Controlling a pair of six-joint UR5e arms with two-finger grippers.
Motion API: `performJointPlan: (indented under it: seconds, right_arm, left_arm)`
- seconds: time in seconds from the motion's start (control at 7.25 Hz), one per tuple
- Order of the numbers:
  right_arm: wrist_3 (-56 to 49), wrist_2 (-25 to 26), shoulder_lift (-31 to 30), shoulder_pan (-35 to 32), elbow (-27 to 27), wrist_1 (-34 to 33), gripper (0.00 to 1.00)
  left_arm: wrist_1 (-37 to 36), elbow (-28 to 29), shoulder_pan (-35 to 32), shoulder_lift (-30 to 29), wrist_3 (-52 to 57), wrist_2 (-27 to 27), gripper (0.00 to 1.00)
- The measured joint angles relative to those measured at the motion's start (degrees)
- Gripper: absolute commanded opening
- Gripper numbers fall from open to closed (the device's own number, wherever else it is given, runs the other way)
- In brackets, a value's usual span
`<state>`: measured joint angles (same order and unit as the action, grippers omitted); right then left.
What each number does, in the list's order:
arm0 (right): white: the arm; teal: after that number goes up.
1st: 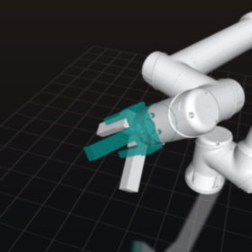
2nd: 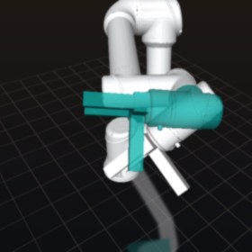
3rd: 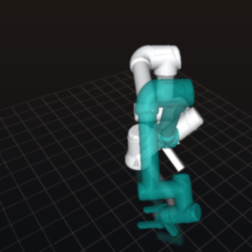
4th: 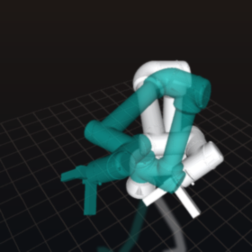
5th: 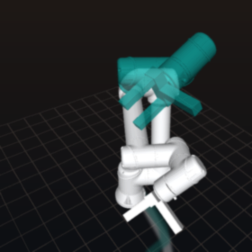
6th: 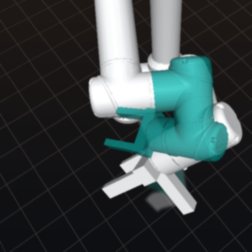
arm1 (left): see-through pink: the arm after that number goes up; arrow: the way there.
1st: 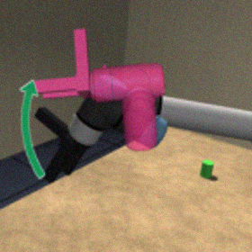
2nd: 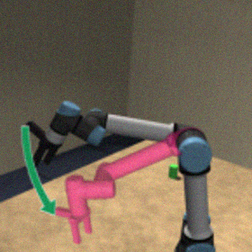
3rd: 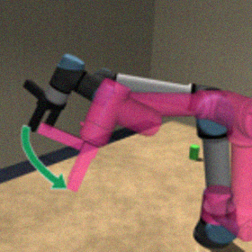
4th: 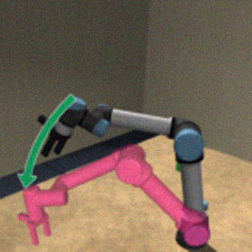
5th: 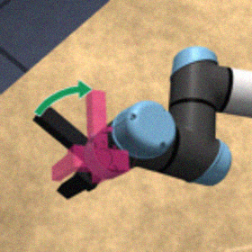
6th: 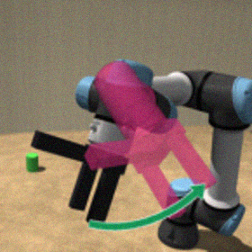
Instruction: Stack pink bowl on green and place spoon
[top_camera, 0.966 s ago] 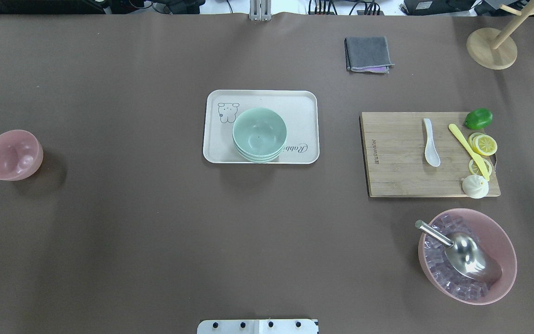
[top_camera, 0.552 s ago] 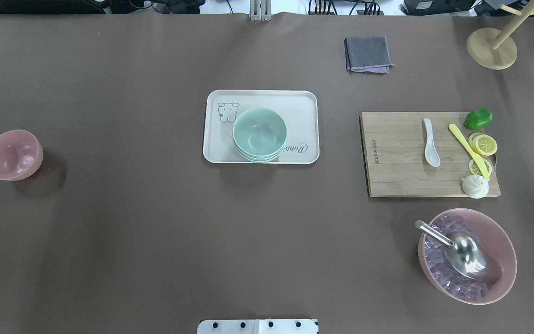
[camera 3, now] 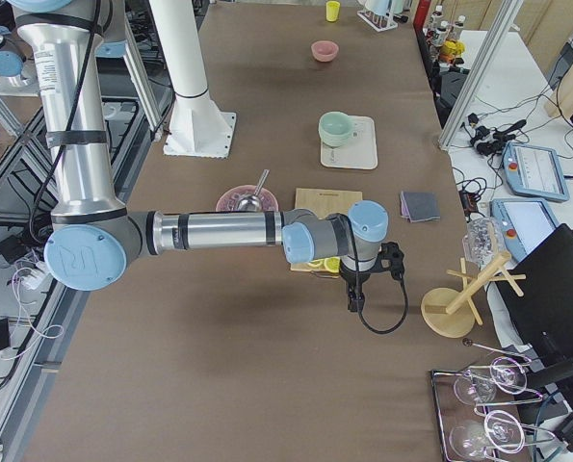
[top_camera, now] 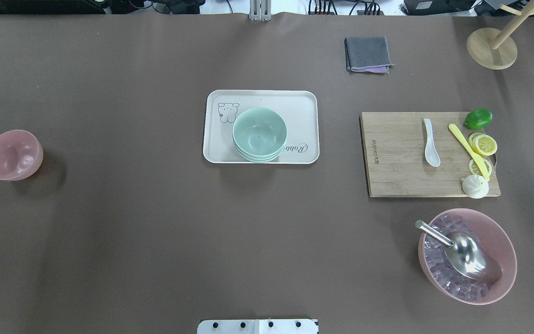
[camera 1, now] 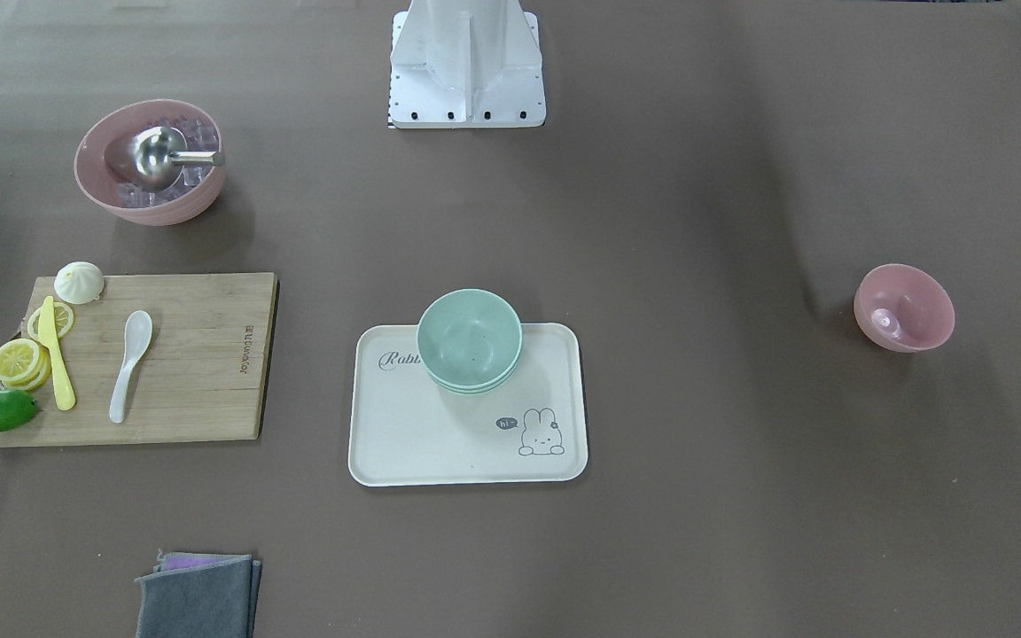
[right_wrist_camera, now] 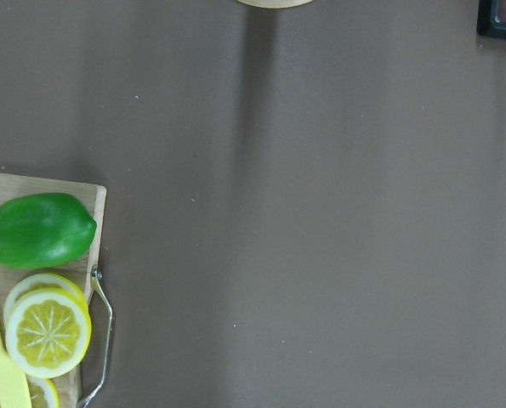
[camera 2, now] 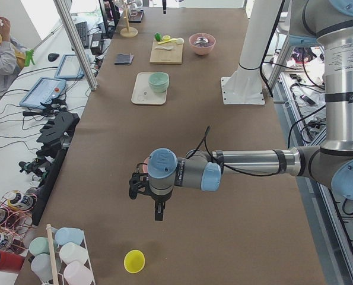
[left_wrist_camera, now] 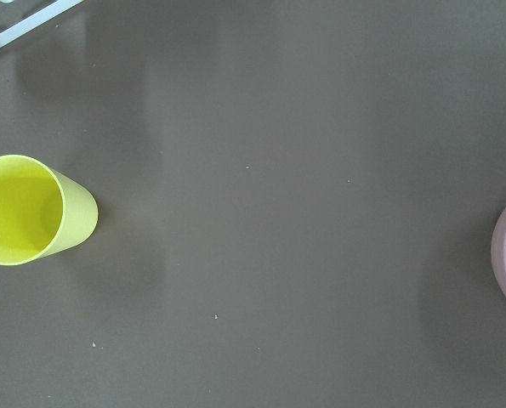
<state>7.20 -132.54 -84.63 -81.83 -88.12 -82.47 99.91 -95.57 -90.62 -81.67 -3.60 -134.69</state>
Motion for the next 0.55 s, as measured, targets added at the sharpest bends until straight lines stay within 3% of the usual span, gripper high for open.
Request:
performJointPlan:
  seconds: [0.55]
  right_arm:
    - [1.27, -0.08, 0.02, 0.05, 0.03, -0.03, 1.0]
  left_arm:
    - [2.01, -0.05, 0.65, -0.44, -0.01, -0.12, 0.98]
